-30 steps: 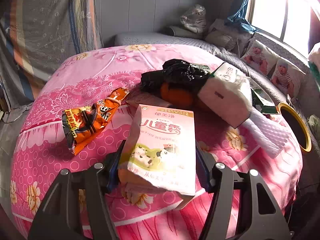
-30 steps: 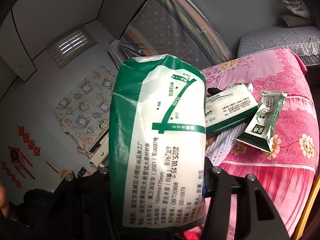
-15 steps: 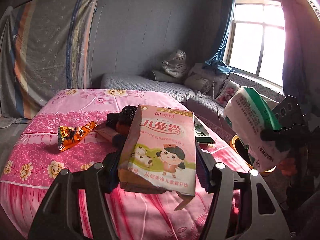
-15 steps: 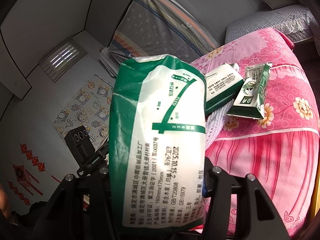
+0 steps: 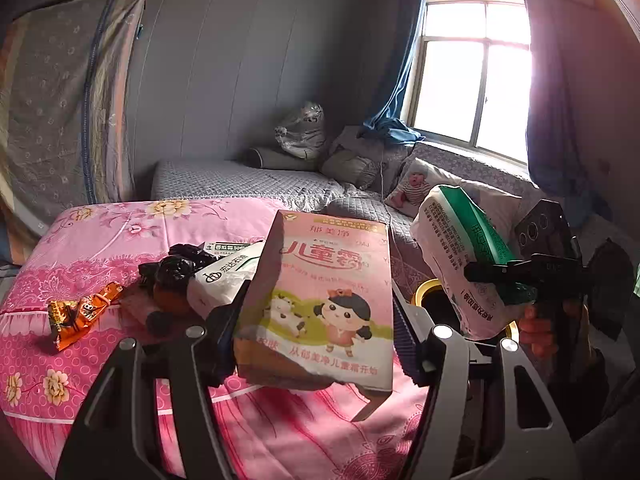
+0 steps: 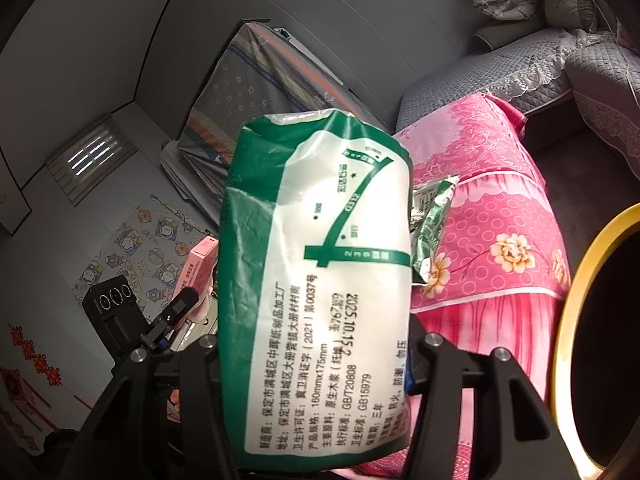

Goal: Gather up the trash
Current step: 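Carry both items over the yellow bin and open both tools to drop them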

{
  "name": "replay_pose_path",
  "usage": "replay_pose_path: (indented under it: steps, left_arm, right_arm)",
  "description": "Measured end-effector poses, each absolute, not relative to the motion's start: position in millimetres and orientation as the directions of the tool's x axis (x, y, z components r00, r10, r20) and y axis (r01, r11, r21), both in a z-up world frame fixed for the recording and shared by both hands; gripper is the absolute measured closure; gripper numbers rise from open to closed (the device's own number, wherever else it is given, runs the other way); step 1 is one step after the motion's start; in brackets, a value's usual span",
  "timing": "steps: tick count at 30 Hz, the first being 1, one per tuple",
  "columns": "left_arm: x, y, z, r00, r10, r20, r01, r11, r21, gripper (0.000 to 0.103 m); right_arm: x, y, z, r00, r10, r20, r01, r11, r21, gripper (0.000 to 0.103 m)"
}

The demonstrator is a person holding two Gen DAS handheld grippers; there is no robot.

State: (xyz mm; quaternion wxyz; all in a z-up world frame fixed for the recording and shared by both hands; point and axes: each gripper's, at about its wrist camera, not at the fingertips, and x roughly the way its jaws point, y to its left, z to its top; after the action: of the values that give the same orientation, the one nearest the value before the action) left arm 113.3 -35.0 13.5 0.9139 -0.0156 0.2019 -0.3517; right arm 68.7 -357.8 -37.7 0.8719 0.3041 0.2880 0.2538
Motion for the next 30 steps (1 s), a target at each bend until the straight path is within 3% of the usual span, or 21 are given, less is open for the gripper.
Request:
replay_pose_path:
  steps: [8,15,30]
  left_arm:
    - [136.0,-103.5,9.6,0.58,-0.711,-0.397,0.718,0.676,-0.164,0.043]
    - [148.1,-180.8,2.8,0.484,-0.756,-0.441,0.793,0.592,-0.144,0.043]
    - [160.2,-335.6,-45.7,0.328,-0.748,-0.577,0.873,0.473,-0.117,0.043]
  right_arm:
    - [41.3,-435.8,-30.3,0.86,0.373,-0.348,-0.077,0.77,0.633,0.051]
    - [19.7,-485.1,-48.7,0.898,0.196,-0.394,0.097,0.786,0.611,0.051]
    - [1.3,-532.8,-112.4,0.842,0.047,-0.537,0.329,0.745,0.581,0.051]
